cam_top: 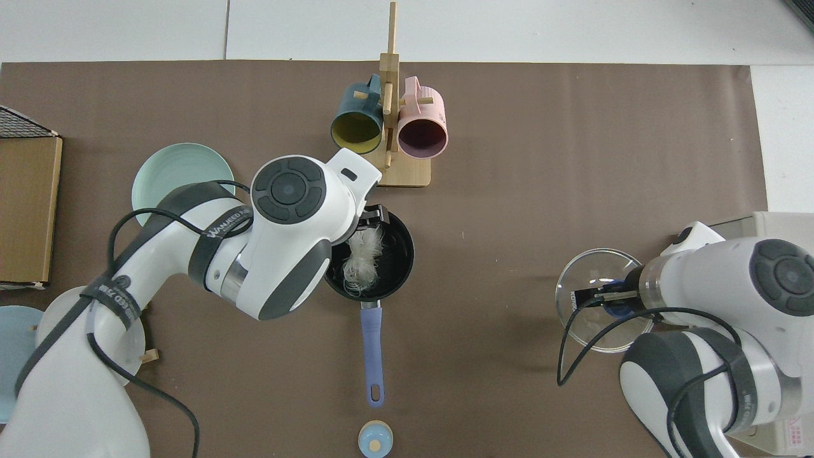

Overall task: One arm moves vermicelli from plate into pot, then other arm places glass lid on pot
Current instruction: 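Withdraw the left gripper while the right gripper lifts the glass lid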

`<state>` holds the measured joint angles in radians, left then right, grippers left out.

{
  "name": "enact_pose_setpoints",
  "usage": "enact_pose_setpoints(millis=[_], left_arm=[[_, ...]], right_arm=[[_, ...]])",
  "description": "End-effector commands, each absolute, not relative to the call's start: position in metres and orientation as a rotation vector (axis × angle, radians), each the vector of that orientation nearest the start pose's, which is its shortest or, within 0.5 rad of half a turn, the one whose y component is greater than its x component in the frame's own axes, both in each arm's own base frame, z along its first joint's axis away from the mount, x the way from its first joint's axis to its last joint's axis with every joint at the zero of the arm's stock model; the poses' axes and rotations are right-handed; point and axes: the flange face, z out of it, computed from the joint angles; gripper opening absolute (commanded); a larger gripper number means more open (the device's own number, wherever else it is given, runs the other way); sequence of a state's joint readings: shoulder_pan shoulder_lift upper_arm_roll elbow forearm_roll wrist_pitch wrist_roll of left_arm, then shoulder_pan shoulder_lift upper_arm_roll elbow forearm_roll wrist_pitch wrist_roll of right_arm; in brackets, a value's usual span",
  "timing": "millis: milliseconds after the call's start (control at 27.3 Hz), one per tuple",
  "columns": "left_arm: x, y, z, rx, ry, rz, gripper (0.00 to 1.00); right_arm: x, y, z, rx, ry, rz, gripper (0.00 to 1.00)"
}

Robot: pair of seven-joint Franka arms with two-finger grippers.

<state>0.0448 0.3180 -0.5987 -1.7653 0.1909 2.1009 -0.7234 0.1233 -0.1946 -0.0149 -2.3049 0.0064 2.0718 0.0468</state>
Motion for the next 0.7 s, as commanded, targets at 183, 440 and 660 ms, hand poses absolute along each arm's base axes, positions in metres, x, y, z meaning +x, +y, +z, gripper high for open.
enact_pose_setpoints(millis=[183, 440, 660], left_arm=[[0.595, -0.218, 0.53, -3.165, -0.213, -0.05, 1.0], [0.591, -0.119, 0.581, -3.207, -0.199, -0.053, 1.0], [0.585, -0.035, 0.593, -3.181, -0.112, -0.015, 1.0]], right_arm=[[0.484, 0.052, 0.435, -3.139, -0.1, 0.058, 0.0], [0.485, 0.096, 0.451, -3.138, -0.046, 0.025, 0.0], [0.489, 0.164, 0.472, -3.146, 0.055, 0.03, 0.0]])
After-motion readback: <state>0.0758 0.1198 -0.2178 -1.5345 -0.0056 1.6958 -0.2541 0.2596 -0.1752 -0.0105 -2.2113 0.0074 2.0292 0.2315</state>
